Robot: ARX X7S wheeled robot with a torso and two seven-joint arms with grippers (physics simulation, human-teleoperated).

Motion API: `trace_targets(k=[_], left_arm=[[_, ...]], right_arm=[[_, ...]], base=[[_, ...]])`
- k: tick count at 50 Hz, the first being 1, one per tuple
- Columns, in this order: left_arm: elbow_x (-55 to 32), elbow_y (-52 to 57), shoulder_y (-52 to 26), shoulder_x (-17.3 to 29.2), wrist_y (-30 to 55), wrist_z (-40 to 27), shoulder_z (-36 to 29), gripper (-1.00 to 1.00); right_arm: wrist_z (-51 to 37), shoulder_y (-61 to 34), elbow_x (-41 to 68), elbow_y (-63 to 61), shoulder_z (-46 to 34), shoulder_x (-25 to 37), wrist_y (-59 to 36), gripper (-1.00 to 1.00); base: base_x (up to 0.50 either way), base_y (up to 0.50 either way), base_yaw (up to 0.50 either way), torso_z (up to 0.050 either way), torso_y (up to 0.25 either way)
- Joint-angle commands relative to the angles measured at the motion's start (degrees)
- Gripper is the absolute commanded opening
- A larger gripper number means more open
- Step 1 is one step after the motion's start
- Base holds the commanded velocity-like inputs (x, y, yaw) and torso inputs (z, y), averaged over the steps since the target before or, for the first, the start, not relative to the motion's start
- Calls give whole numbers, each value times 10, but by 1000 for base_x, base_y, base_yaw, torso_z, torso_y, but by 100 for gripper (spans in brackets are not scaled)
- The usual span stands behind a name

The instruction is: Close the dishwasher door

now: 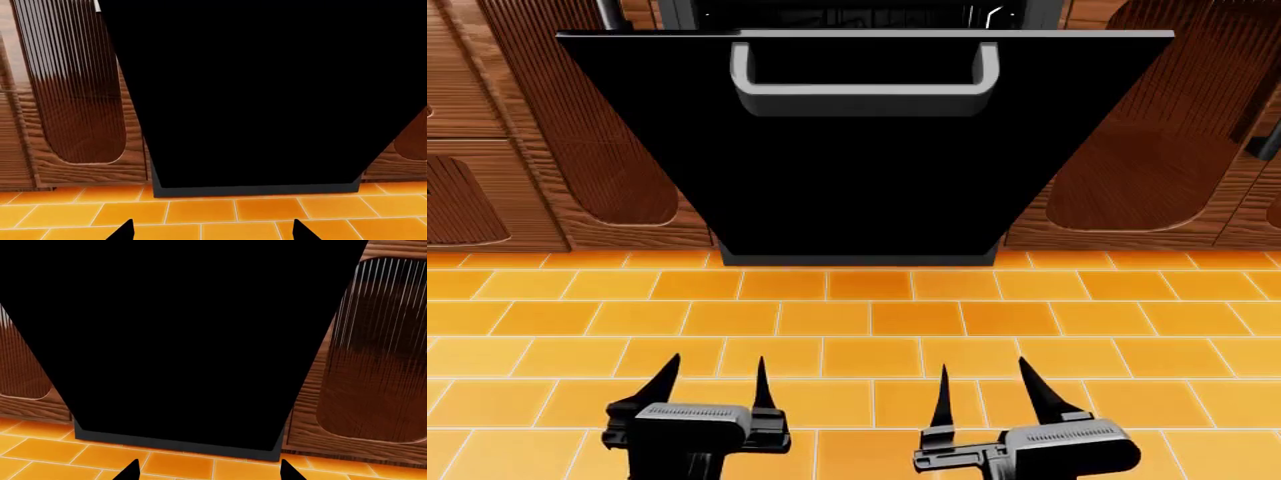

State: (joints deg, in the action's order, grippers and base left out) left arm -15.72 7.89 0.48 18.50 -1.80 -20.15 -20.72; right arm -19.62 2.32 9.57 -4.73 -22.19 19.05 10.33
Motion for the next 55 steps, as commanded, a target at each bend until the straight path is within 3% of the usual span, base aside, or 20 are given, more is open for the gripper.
trace_targets(k=[1,34,55], left_arm=[[0,0,0,1,-1,-2,-2,100],[-1,3,0,5,-3,-7,-6,100],[-2,8,2,8,-2,-11,-9,100]], right_arm=[[-2,1,1,0,-1,2,1,100],[-3,-2,8,-8,-6,7,-9,100],[-6,0,6,-9,-9,9,-3,100]], base=[[0,0,0,0,0],[2,0,0,0,0],[415,0,0,0,0]])
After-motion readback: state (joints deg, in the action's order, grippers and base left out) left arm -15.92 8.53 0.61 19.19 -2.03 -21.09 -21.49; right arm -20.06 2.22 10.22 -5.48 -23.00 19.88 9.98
